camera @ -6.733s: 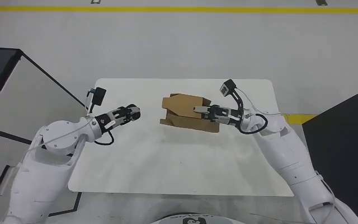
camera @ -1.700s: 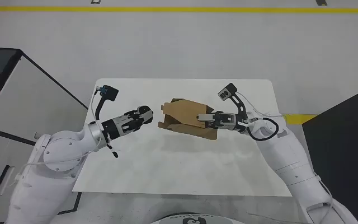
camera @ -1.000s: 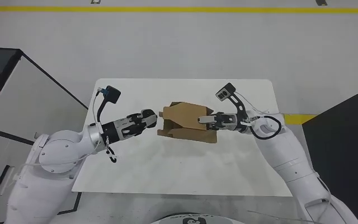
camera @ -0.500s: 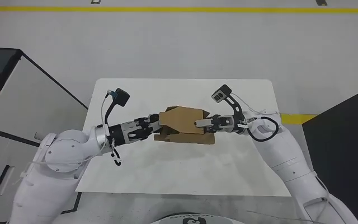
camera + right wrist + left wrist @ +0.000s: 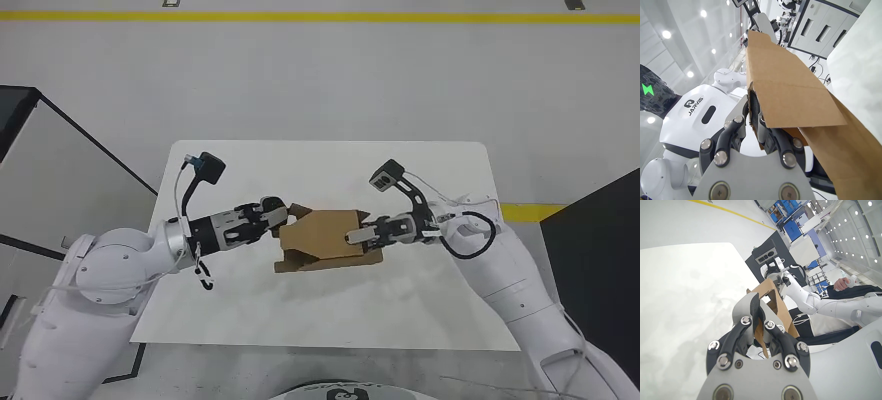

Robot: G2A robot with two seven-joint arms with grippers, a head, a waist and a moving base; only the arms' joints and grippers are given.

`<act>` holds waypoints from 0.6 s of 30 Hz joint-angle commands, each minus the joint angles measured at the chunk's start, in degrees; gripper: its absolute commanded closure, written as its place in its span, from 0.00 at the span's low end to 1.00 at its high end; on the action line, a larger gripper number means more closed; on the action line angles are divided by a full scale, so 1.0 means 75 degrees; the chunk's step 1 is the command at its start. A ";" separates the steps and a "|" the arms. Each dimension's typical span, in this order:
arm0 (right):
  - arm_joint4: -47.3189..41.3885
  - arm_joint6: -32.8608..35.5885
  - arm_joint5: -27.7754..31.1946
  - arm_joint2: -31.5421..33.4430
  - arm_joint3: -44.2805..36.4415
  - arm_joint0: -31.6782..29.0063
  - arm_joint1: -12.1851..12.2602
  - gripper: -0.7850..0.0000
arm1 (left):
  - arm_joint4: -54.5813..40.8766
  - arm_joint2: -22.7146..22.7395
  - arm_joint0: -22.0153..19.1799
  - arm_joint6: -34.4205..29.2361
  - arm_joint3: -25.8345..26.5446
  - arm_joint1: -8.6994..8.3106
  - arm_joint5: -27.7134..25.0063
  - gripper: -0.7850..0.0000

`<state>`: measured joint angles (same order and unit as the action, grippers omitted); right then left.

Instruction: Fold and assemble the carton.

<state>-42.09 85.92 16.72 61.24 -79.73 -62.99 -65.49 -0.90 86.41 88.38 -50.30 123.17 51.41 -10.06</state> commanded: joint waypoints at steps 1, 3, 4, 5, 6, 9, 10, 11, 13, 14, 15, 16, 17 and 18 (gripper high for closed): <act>0.0021 0.0082 0.0011 -0.0022 -0.0021 0.0021 0.0000 1.00 | 0.0004 0.0014 0.0012 0.0007 0.0004 -0.0001 0.0009 1.00; 0.0049 0.0162 0.0023 -0.0044 -0.0037 0.0038 0.0001 1.00 | -0.0001 0.0012 0.0022 -0.0006 0.0012 -0.0002 -0.0009 1.00; 0.0066 0.0200 0.0018 -0.0060 -0.0051 0.0044 0.0001 1.00 | 0.0002 0.0010 0.0025 -0.0011 0.0012 -0.0002 -0.0020 1.00; 0.0084 0.0217 0.0001 -0.0076 -0.0077 0.0052 0.0002 1.00 | 0.0004 0.0008 0.0028 -0.0014 0.0014 -0.0002 -0.0028 1.00; 0.0127 0.0236 -0.0017 -0.0091 -0.0095 0.0058 0.0004 1.00 | 0.0009 0.0001 0.0032 -0.0027 0.0017 -0.0003 -0.0036 1.00; 0.0206 0.0277 -0.0058 -0.0131 -0.0163 0.0067 0.0010 1.00 | 0.0022 -0.0018 0.0033 -0.0057 0.0020 -0.0004 -0.0035 1.00; 0.0226 0.0277 -0.0059 -0.0144 -0.0181 0.0067 0.0012 1.00 | 0.0024 -0.0024 0.0031 -0.0060 0.0024 -0.0004 -0.0037 1.00; 0.0241 0.0277 -0.0059 -0.0162 -0.0201 0.0065 0.0015 1.00 | 0.0015 -0.0038 0.0030 -0.0074 0.0027 -0.0004 -0.0045 1.00; 0.0272 0.0277 -0.0059 -0.0196 -0.0240 0.0067 0.0022 1.00 | 0.0027 -0.0071 0.0021 -0.0103 0.0035 -0.0004 -0.0048 1.00; 0.0300 0.0277 -0.0059 -0.0215 -0.0255 0.0073 0.0027 1.00 | 0.0028 -0.0096 0.0015 -0.0115 0.0040 -0.0003 -0.0052 1.00; 0.0318 0.0277 -0.0059 -0.0237 -0.0269 0.0075 0.0032 1.00 | 0.0040 -0.0134 0.0003 -0.0131 0.0039 -0.0002 -0.0052 1.00; 0.0337 0.0277 -0.0059 -0.0248 -0.0280 0.0080 0.0036 1.00 | 0.0049 -0.0151 -0.0006 -0.0129 0.0039 -0.0001 -0.0053 1.00; 0.0353 0.0277 -0.0059 -0.0268 -0.0296 0.0082 0.0040 1.00 | 0.0052 -0.0181 -0.0018 -0.0134 0.0036 0.0000 -0.0058 1.00; 0.0361 0.0277 -0.0059 -0.0288 -0.0311 0.0082 0.0045 1.00 | 0.0056 -0.0205 -0.0035 -0.0135 0.0027 0.0002 -0.0052 1.00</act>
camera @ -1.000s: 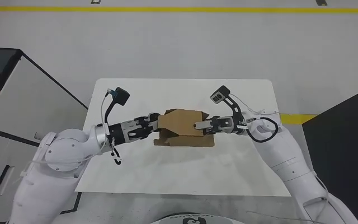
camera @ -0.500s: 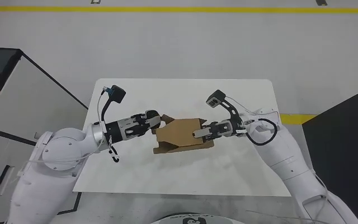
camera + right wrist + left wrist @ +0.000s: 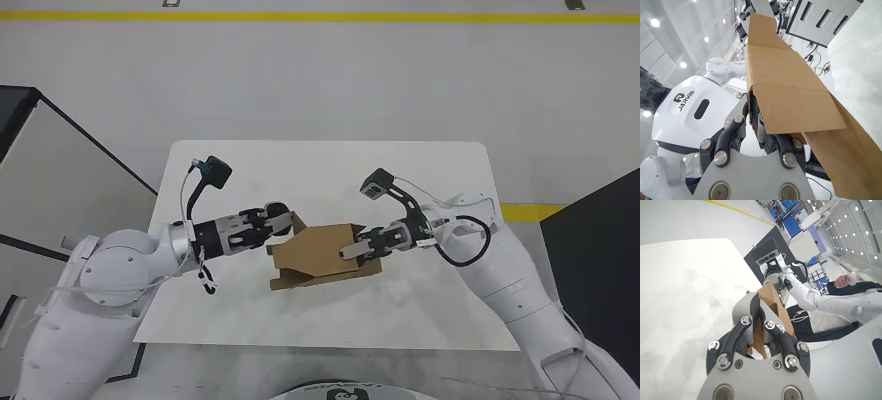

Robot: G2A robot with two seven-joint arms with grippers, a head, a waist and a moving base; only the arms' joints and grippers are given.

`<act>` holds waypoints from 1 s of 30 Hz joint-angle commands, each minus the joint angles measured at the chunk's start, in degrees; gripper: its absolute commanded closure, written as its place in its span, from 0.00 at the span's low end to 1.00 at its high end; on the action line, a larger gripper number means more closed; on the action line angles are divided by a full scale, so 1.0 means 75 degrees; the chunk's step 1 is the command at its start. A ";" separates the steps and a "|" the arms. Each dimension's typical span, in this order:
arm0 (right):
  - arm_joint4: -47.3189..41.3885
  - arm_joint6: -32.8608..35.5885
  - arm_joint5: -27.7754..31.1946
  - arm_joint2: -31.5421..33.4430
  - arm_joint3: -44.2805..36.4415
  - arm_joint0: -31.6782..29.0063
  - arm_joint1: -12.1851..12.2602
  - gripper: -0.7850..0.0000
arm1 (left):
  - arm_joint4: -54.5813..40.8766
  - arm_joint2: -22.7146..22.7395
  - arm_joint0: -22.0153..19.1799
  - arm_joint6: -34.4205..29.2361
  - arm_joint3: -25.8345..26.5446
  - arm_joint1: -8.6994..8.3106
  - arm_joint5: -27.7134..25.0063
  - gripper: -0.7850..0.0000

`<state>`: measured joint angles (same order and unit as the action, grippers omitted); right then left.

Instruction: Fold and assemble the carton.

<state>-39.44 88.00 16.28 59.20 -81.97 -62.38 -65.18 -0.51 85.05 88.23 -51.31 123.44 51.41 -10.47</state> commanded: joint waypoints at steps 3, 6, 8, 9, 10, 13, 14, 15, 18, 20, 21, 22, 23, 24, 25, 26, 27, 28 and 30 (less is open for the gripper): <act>0.0085 0.0000 0.0000 -0.0050 -0.0020 0.0015 0.0023 1.00 | 0.0006 -0.0093 -0.0073 -0.0002 -0.0030 0.0007 -0.0001 1.00; 0.0102 0.0000 0.0000 -0.0064 -0.0029 0.0023 0.0036 1.00 | 0.0017 -0.0155 -0.0145 -0.0053 -0.0045 0.0008 -0.0005 1.00; 0.0120 0.0000 0.0000 -0.0070 -0.0046 0.0023 0.0046 1.00 | 0.0020 -0.0198 -0.0195 -0.0091 -0.0052 0.0009 0.0004 1.00; 0.0139 0.0000 0.0000 -0.0073 -0.0051 0.0023 0.0051 1.00 | 0.0038 -0.0220 -0.0221 -0.0115 -0.0057 0.0009 0.0017 1.00; 0.0159 0.0000 0.0000 -0.0075 -0.0063 0.0025 0.0057 1.00 | 0.0040 -0.0248 -0.0244 -0.0136 -0.0061 0.0010 0.0026 1.00; 0.0170 -0.0007 0.0007 -0.0064 -0.0078 0.0015 0.0072 1.00 | 0.0043 -0.0330 -0.0318 -0.0185 -0.0083 0.0013 0.0050 1.00; 0.0177 -0.0019 0.0019 -0.0055 -0.0086 0.0010 0.0076 1.00 | 0.0046 -0.0348 -0.0339 -0.0176 -0.0094 0.0015 0.0066 1.00; 0.0181 -0.0036 0.0036 -0.0038 -0.0070 -0.0001 0.0082 1.00 | 0.0045 -0.0358 -0.0356 -0.0152 -0.0109 0.0017 0.0092 1.00; 0.0154 -0.0189 0.0097 0.0047 0.0024 -0.0043 0.0096 1.00 | 0.0000 -0.0290 -0.0385 0.0006 -0.0171 0.0022 0.0175 1.00; 0.0106 -0.0290 0.0121 0.0110 0.0090 -0.0071 0.0105 1.00 | -0.0055 -0.0157 -0.0379 0.0108 -0.0210 0.0019 0.0198 1.00; 0.0066 -0.0324 0.0140 0.0143 0.0112 -0.0084 0.0109 1.00 | -0.0075 -0.0066 -0.0367 0.0168 -0.0231 0.0015 0.0209 1.00; 0.0018 -0.0355 0.0158 0.0178 0.0138 -0.0101 0.0114 1.00 | -0.0103 0.0023 -0.0342 0.0205 -0.0250 0.0011 0.0219 1.00; -0.0031 -0.0390 0.0191 0.0218 0.0161 -0.0118 0.0118 1.00 | -0.0114 0.0115 -0.0315 0.0222 -0.0266 0.0006 0.0229 1.00; -0.0089 -0.0415 0.0213 0.0255 0.0179 -0.0137 0.0122 1.00 | -0.0132 0.0211 -0.0280 0.0251 -0.0287 0.0001 0.0248 1.00; -0.0147 -0.0432 0.0244 0.0292 0.0189 -0.0154 0.0126 1.00 | -0.0118 0.0301 -0.0238 0.0263 -0.0307 -0.0006 0.0279 1.00; -0.0190 -0.0462 0.0284 0.0335 0.0203 -0.0171 0.0131 1.00 | -0.0084 0.0384 -0.0195 0.0265 -0.0315 -0.0013 0.0300 1.00; -0.0237 -0.0490 0.0320 0.0372 0.0208 -0.0190 0.0134 1.00 | -0.0054 0.0457 -0.0146 0.0273 -0.0331 -0.0019 0.0335 1.00; -0.0284 -0.0514 0.0347 0.0406 0.0211 -0.0209 0.0138 1.00 | -0.0006 0.0521 -0.0100 0.0267 -0.0331 -0.0025 0.0376 1.00; -0.0354 -0.0592 0.0439 0.0488 0.0183 -0.0254 0.0146 1.00 | 0.0032 0.0600 -0.0001 0.0228 -0.0285 -0.0034 0.0406 1.00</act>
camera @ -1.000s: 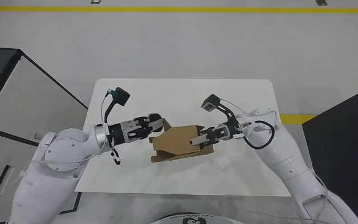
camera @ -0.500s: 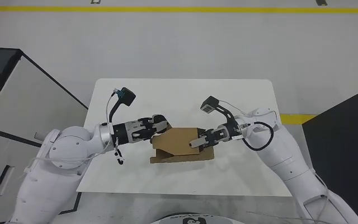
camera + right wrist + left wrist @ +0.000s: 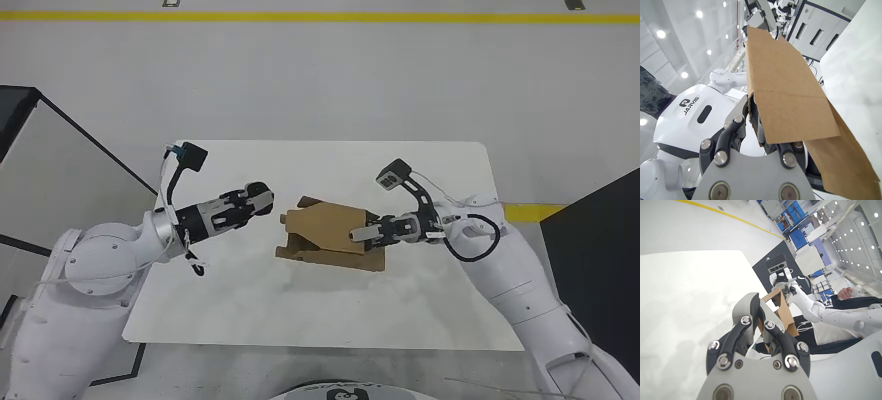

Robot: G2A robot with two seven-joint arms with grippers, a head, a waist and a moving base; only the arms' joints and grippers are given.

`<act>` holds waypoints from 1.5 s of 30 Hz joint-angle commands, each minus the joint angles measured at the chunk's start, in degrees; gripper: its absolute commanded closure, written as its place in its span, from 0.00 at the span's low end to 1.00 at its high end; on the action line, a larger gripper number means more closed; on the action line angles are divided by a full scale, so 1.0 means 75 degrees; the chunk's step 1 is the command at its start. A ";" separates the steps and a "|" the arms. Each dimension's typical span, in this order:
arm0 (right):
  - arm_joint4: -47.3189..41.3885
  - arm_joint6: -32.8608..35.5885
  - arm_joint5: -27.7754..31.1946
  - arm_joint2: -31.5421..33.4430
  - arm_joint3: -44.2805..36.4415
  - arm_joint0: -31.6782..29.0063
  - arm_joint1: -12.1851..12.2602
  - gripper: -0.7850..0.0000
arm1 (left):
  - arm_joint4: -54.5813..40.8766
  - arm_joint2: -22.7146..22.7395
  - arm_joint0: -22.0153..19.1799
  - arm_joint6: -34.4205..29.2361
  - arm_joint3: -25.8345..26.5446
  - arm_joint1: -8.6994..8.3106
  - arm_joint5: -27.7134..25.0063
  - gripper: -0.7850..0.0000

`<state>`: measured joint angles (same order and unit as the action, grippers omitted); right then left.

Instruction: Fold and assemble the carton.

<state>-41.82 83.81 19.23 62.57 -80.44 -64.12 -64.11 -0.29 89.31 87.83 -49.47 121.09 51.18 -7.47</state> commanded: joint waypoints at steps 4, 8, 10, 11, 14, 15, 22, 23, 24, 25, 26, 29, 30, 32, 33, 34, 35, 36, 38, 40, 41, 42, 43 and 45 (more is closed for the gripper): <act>-0.0071 -0.0105 0.0144 0.0118 -0.0086 -0.0082 0.0014 1.00 | 0.0001 0.0019 0.0173 -0.0125 0.0103 -0.0009 -0.0021 1.00; -0.0091 -0.0220 0.0237 0.0179 -0.0143 -0.0128 0.0018 1.00 | 0.0013 -0.0050 0.0206 -0.0142 0.0135 -0.0006 -0.0037 1.00; -0.0081 -0.0300 0.0245 0.0194 -0.0160 -0.0147 0.0018 1.00 | 0.0011 -0.0114 0.0196 -0.0185 0.0175 -0.0004 -0.0062 1.00; -0.0070 -0.0325 0.0241 0.0193 -0.0168 -0.0149 0.0017 1.00 | 0.0011 -0.0140 0.0188 -0.0195 0.0187 -0.0003 -0.0068 1.00; -0.0006 -0.0419 0.0188 0.0168 -0.0180 -0.0142 0.0011 1.00 | -0.0001 -0.0203 0.0161 -0.0218 0.0205 -0.0001 -0.0088 1.00; 0.0023 -0.0457 0.0160 0.0153 -0.0184 -0.0138 0.0009 1.00 | -0.0006 -0.0226 0.0151 -0.0221 0.0206 0.0001 -0.0095 1.00; 0.0294 -0.0678 -0.0015 0.0021 -0.0215 -0.0094 -0.0010 1.00 | -0.0032 -0.0317 0.0107 -0.0237 0.0210 0.0006 -0.0124 1.00; 0.0330 -0.0707 -0.0036 0.0004 -0.0221 -0.0089 -0.0013 1.00 | -0.0033 -0.0329 0.0104 -0.0244 0.0214 0.0006 -0.0132 1.00; 0.0370 -0.0727 -0.0058 -0.0013 -0.0227 -0.0083 -0.0014 1.00 | -0.0045 -0.0343 0.0101 -0.0247 0.0216 0.0007 -0.0141 1.00; 0.0414 -0.0757 -0.0088 -0.0029 -0.0227 -0.0079 -0.0016 1.00 | -0.0057 -0.0359 0.0099 -0.0263 0.0216 0.0007 -0.0143 1.00; 0.0441 -0.0790 -0.0114 -0.0043 -0.0230 -0.0076 -0.0018 1.00 | -0.0067 -0.0367 0.0090 -0.0262 0.0222 0.0008 -0.0152 1.00; 0.0538 -0.0878 -0.0234 -0.0084 -0.0218 -0.0068 -0.0020 1.00 | -0.0105 -0.0384 0.0073 -0.0271 0.0231 0.0009 -0.0168 1.00; 0.0577 -0.0915 -0.0279 -0.0094 -0.0217 -0.0065 -0.0020 1.00 | -0.0108 -0.0385 0.0067 -0.0278 0.0235 0.0008 -0.0179 1.00; 0.0670 -0.0986 -0.0436 -0.0127 -0.0193 -0.0057 -0.0019 1.00 | -0.0127 -0.0399 0.0052 -0.0276 0.0222 0.0009 -0.0181 1.00; 0.0704 -0.1014 -0.0491 -0.0139 -0.0172 -0.0051 -0.0019 1.00 | -0.0124 -0.0412 0.0045 -0.0273 0.0217 0.0010 -0.0181 1.00; 0.0744 -0.1060 -0.0556 -0.0162 -0.0151 -0.0040 -0.0021 1.00 | -0.0124 -0.0444 0.0033 -0.0273 0.0224 0.0013 -0.0187 1.00; 0.0790 -0.1093 -0.0611 -0.0191 -0.0128 -0.0029 -0.0025 1.00 | -0.0115 -0.0476 0.0017 -0.0277 0.0232 0.0014 -0.0193 1.00; 0.0828 -0.1126 -0.0669 -0.0222 -0.0104 -0.0016 -0.0029 1.00 | -0.0086 -0.0508 -0.0002 -0.0291 0.0244 0.0015 -0.0201 1.00; 0.0909 -0.1164 -0.0760 -0.0289 -0.0069 0.0020 -0.0039 1.00 | -0.0018 -0.0577 -0.0042 -0.0312 0.0256 0.0017 -0.0202 1.00; 0.0918 -0.1173 -0.0812 -0.0352 -0.0026 0.0047 -0.0052 1.00 | -0.0011 -0.0663 -0.0091 -0.0348 0.0264 0.0021 -0.0214 1.00; 0.0913 -0.1161 -0.0823 -0.0382 0.0005 0.0060 -0.0059 1.00 | -0.0005 -0.0716 -0.0118 -0.0367 0.0270 0.0024 -0.0219 1.00; 0.0933 -0.1159 -0.0827 -0.0409 0.0040 0.0080 -0.0064 1.00 | 0.0008 -0.0777 -0.0144 -0.0388 0.0275 0.0027 -0.0225 1.00; 0.0947 -0.1157 -0.0829 -0.0436 0.0065 0.0099 -0.0071 1.00 | 0.0016 -0.0837 -0.0172 -0.0394 0.0280 0.0031 -0.0230 1.00; 0.0989 -0.1145 -0.0838 -0.0486 0.0105 0.0137 -0.0081 1.00 | 0.0055 -0.0952 -0.0223 -0.0405 0.0290 0.0038 -0.0218 1.00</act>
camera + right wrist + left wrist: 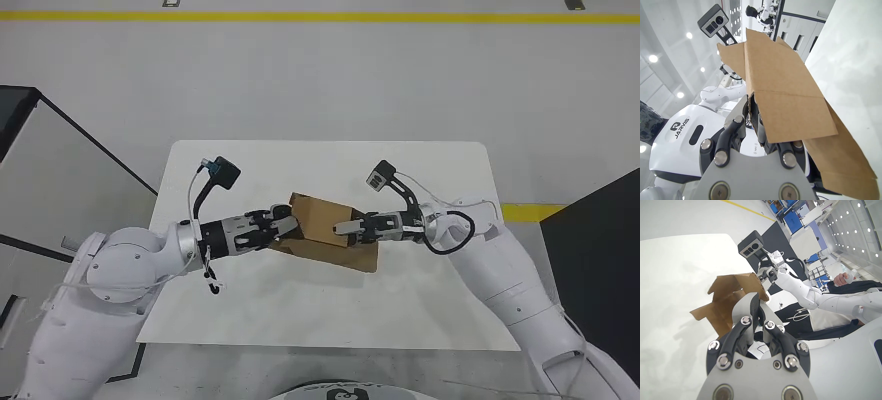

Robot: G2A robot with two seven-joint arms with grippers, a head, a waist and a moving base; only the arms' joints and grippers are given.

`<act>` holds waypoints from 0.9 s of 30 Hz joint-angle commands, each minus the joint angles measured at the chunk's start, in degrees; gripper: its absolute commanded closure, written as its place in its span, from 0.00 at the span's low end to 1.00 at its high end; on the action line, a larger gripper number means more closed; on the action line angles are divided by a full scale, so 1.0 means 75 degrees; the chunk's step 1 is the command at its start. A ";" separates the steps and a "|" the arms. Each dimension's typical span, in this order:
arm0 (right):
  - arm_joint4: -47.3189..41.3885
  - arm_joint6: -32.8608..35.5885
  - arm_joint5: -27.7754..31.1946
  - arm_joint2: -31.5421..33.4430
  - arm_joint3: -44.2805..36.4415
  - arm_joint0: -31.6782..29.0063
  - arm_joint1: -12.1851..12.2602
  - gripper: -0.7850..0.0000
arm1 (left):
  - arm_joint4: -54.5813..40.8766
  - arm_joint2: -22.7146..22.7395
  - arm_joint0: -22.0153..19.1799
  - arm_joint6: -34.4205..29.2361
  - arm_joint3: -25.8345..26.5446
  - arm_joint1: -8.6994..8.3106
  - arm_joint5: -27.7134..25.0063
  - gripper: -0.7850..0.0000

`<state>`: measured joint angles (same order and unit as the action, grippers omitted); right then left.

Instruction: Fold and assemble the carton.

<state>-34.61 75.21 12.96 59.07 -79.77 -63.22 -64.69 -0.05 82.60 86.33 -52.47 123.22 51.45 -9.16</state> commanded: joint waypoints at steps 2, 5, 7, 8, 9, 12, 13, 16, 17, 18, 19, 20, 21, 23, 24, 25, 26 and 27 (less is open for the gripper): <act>0.0093 -0.0011 0.0000 -0.0054 0.0038 0.0048 -0.0009 1.00 | 0.0071 -0.0159 -0.0072 -0.0006 0.0020 0.0010 0.0019 1.00; 0.0179 -0.0041 -0.0001 -0.0085 0.0056 0.0080 -0.0014 1.00 | 0.0108 -0.0296 -0.0148 -0.0020 0.0030 0.0020 0.0025 1.00; 0.0179 -0.0071 0.0024 -0.0086 0.0083 0.0081 -0.0016 1.00 | 0.0095 -0.0364 -0.0203 -0.0016 0.0026 0.0027 0.0033 1.00; 0.0174 -0.0074 0.0038 -0.0082 0.0100 0.0082 -0.0016 1.00 | 0.0100 -0.0389 -0.0227 -0.0017 0.0021 0.0029 0.0042 1.00; 0.0165 -0.0082 0.0054 -0.0075 0.0119 0.0081 -0.0016 1.00 | 0.0103 -0.0407 -0.0248 -0.0013 0.0012 0.0031 0.0051 1.00; 0.0096 -0.0085 0.0161 -0.0020 0.0160 0.0065 -0.0011 1.00 | 0.0109 -0.0409 -0.0297 0.0037 -0.0029 0.0035 0.0079 1.00; 0.0044 -0.0083 0.0228 0.0012 0.0167 0.0052 -0.0009 1.00 | 0.0095 -0.0388 -0.0303 0.0064 -0.0040 0.0035 0.0083 1.00; -0.0091 0.0021 0.0523 0.0127 0.0191 0.0013 0.0005 1.00 | -0.0018 -0.0275 -0.0282 0.0162 -0.0058 0.0034 0.0045 1.00; -0.0141 0.0073 0.0634 0.0163 0.0190 -0.0003 0.0010 1.00 | -0.0119 -0.0234 -0.0267 0.0173 -0.0056 0.0033 0.0010 1.00; -0.0167 0.0115 0.0745 0.0205 0.0195 -0.0014 0.0016 1.00 | -0.0176 -0.0183 -0.0258 0.0161 -0.0044 0.0030 -0.0031 1.00; -0.0198 0.0127 0.0858 0.0249 0.0200 -0.0030 0.0022 1.00 | -0.0225 -0.0127 -0.0247 0.0156 -0.0017 0.0026 -0.0077 1.00; -0.0245 0.0173 0.0977 0.0285 0.0183 -0.0048 0.0026 1.00 | -0.0271 -0.0060 -0.0228 0.0171 0.0009 0.0022 -0.0110 1.00; -0.0288 0.0210 0.1092 0.0327 0.0179 -0.0064 0.0031 1.00 | -0.0323 0.0012 -0.0205 0.0186 0.0051 0.0018 -0.0145 1.00; -0.0371 0.0295 0.1320 0.0405 0.0153 -0.0093 0.0041 1.00 | -0.0479 0.0200 -0.0141 0.0224 0.0111 0.0009 -0.0210 1.00; -0.0427 0.0344 0.1428 0.0444 0.0143 -0.0109 0.0045 1.00 | -0.0562 0.0315 -0.0100 0.0230 0.0131 0.0003 -0.0243 1.00; -0.0479 0.0390 0.1535 0.0483 0.0131 -0.0122 0.0050 1.00 | -0.0626 0.0445 -0.0056 0.0235 0.0141 -0.0005 -0.0270 1.00; -0.0582 0.0481 0.1652 0.0515 0.0101 -0.0136 0.0052 1.00 | -0.0670 0.0581 -0.0004 0.0237 0.0143 -0.0013 -0.0278 1.00; -0.0650 0.0478 0.1670 0.0547 0.0050 -0.0143 0.0056 1.00 | -0.0706 0.0719 0.0055 0.0253 0.0136 -0.0021 -0.0284 1.00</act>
<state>-38.94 78.67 25.27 62.96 -79.08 -64.25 -64.29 -5.11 86.93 86.30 -50.65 124.29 51.35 -11.26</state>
